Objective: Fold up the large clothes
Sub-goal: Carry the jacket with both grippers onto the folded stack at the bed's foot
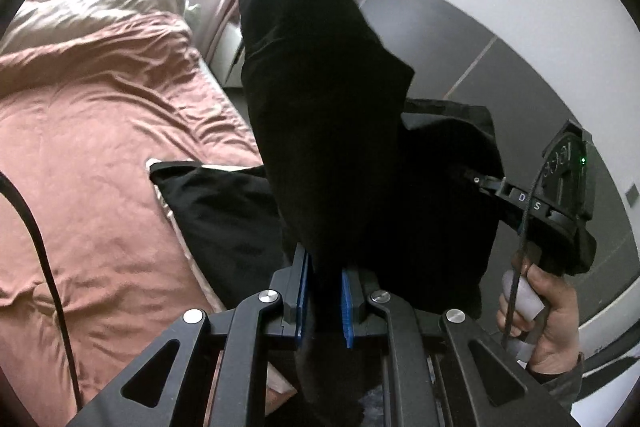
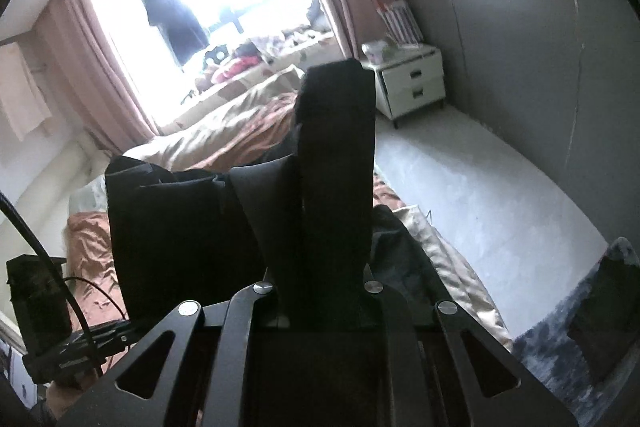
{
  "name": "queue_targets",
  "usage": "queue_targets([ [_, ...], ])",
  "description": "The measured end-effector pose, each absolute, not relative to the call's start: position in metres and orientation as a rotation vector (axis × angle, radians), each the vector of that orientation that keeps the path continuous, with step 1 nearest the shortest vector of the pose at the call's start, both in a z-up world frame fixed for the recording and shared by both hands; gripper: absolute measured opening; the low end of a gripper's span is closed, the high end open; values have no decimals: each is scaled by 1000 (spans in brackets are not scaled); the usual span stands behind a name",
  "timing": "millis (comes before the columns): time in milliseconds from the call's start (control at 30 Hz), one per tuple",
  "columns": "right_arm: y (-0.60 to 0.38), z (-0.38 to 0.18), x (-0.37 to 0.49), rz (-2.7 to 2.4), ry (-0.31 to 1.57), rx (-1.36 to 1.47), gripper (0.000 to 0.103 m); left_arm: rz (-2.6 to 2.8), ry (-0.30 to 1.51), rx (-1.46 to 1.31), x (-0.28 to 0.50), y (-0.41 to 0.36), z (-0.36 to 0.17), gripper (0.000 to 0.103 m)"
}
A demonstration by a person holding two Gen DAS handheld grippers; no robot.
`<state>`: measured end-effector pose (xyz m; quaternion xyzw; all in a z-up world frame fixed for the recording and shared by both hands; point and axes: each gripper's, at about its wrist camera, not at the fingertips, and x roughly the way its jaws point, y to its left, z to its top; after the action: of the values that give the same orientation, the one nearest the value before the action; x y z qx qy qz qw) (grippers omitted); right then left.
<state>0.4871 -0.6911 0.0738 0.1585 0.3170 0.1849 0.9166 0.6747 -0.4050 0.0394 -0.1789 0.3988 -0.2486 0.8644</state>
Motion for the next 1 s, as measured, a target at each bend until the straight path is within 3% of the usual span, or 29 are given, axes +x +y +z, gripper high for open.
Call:
queue_targets([
  [400,-635,50,550,309,837,277,11,-459,963,-382,757,-386,-28,15],
  [533,-643,41,571,255,942,348,21,-431,1033,-349,777,-384,-50,22],
  [600,-646,40,572,211,980,376,36,-424,1040,-333,779,-381,-54,37],
  [667,-655,47,566,161,986,387,65,-436,1037,-338,784,-373,-56,55],
  [700,-658,54,558,141,977,380,69,-438,1028,-342,785,-370,-55,57],
  [1000,-694,86,424,12,891,342,70,-397,1032,-334,799,-337,-58,58],
])
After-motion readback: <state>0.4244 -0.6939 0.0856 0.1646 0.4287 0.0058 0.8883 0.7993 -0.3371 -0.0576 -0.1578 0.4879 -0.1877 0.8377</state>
